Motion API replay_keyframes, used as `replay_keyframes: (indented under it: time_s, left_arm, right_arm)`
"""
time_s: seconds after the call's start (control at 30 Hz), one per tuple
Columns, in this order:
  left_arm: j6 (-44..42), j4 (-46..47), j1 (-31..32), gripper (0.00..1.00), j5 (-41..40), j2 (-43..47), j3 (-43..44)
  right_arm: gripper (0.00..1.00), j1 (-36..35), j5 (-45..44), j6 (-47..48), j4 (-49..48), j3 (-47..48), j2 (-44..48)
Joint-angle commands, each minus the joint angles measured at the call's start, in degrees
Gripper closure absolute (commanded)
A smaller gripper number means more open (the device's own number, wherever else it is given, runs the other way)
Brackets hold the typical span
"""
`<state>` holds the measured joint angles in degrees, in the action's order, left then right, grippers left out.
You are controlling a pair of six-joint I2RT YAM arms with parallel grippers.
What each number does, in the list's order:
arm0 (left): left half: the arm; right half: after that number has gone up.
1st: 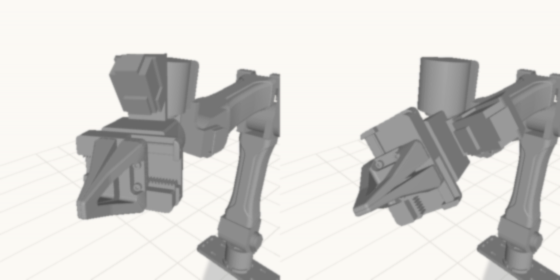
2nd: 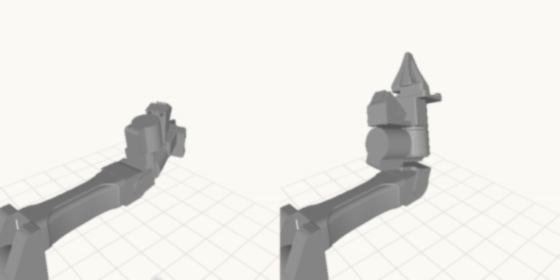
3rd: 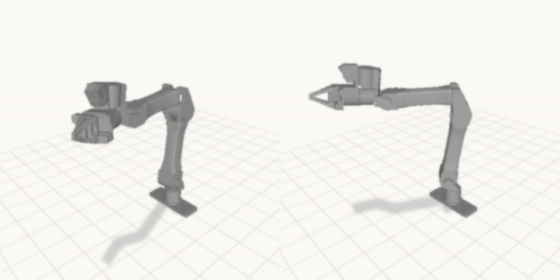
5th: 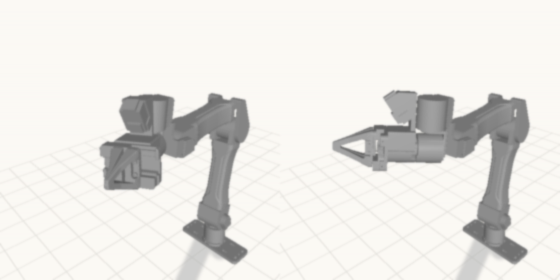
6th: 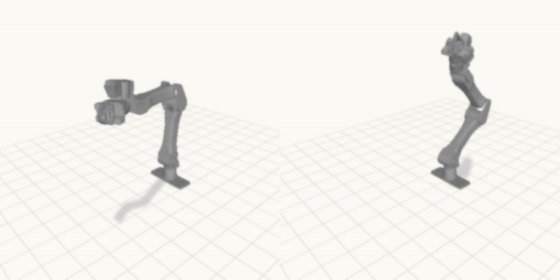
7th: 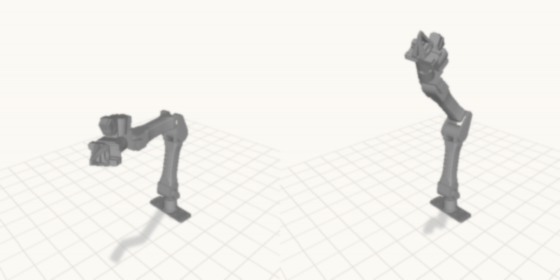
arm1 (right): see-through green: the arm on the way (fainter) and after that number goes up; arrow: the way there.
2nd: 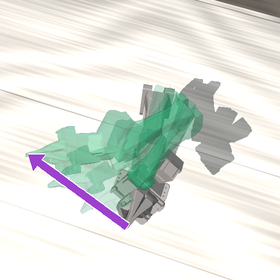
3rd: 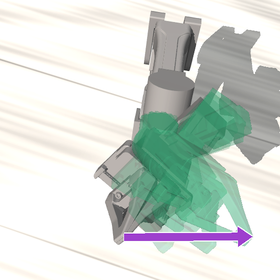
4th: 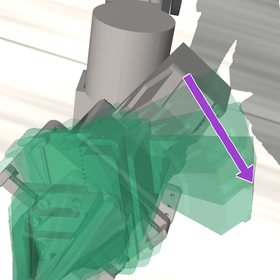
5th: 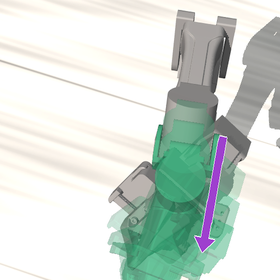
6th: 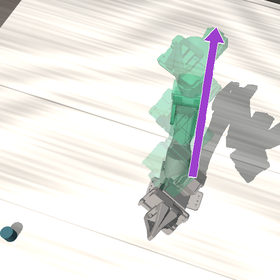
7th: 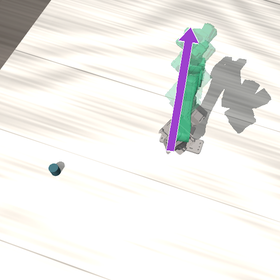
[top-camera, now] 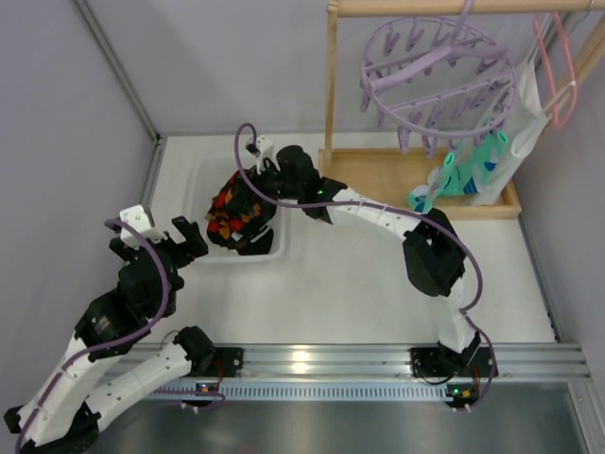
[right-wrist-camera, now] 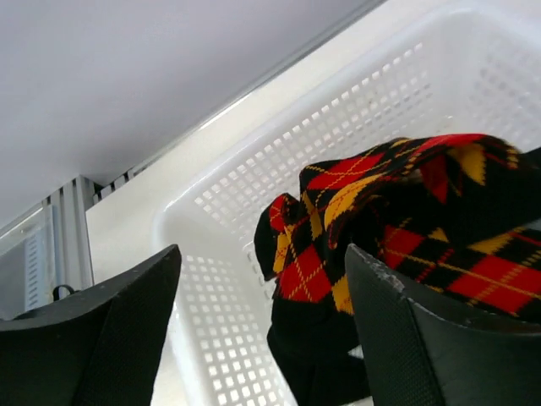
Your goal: Remove the socks clipped to the hanger
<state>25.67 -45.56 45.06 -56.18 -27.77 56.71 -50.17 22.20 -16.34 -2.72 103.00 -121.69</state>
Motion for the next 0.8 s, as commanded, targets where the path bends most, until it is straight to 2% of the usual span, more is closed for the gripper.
replay_keyframes:
  time_s: [0.0, 0.07, 0.1, 0.17, 0.2, 0.27, 0.33, 0.37, 0.43, 0.47, 0.5, 0.53, 0.57, 0.63, 0.77]
  left_arm:
    - [0.78, 0.65, -0.59, 0.02, 0.90, -0.80, -0.28]
    - [0.96, 0.56, -0.59, 0.02, 2.12, -0.45, -0.28]
    - [1.05, 0.56, -0.67, 0.02, 2.83, -0.36, -0.54]
    - [1.22, 0.65, -0.67, 0.02, 4.32, -1.05, -1.07]
    - [1.22, 0.56, -0.76, 0.02, 6.42, -1.41, -1.16]
    - [1.31, 0.56, -0.76, 0.02, 8.45, -2.55, -1.60]
    - [1.22, 0.74, -0.85, 0.02, 10.83, -3.25, -2.13]
    - [1.14, 0.65, -0.85, 0.02, 11.01, -3.95, -2.30]
    - [1.05, 0.65, -1.02, 0.02, 12.14, -4.48, -2.74]
    - [1.05, 0.74, -1.20, 0.02, 12.41, -4.83, -2.83]
    - [0.87, 0.65, -1.29, 0.02, 12.67, -5.01, -2.92]
    - [0.96, 0.65, -1.38, 0.02, 13.20, -5.27, -3.01]
    - [0.79, 0.74, -1.46, 0.02, 13.47, -5.89, -2.92]
    - [0.70, 0.74, -1.64, 0.02, 13.99, -6.59, -3.01]
    - [0.35, 0.74, -2.17, 0.02, 15.31, -8.26, -2.83]
  right_arm:
    - [0.22, 2.09, -3.73, -0.27, -4.13, -7.27, 9.61]
    - [0.19, 2.71, -6.10, -0.01, -7.01, -13.49, 14.17]
    - [0.17, 3.32, -8.11, 0.25, -8.34, -21.01, 19.51]
    - [0.06, 3.94, -12.06, 0.52, -9.84, -28.08, 28.20]
    - [0.01, 4.55, -13.22, 0.69, -10.02, -34.64, 31.31]
    - [0.01, 4.91, -14.98, 1.13, -9.59, -41.53, 41.29]
    - [0.01, 5.96, -18.49, 0.52, -7.92, -52.25, 49.14]
    - [0.01, 6.40, -23.38, 0.17, -7.48, -59.77, 57.71]
    - [0.01, 8.06, -28.06, -0.88, -2.93, -65.80, 66.27]
    - [0.01, 8.86, -31.65, -0.98, -0.29, -69.04, 73.80]
    - [0.01, 11.30, -33.78, -1.15, 2.43, -69.94, 77.27]
    - [0.00, 12.72, -36.32, -1.67, 9.33, -70.30, 80.26]
    - [0.01, 13.95, -41.39, -1.94, 11.84, -70.13, 85.16]
    - [0.01, 16.24, -46.60, -2.47, 18.94, -69.34, 88.71]
    - [0.05, 17.04, -61.18, -1.33, 22.76, -67.76, 91.20]
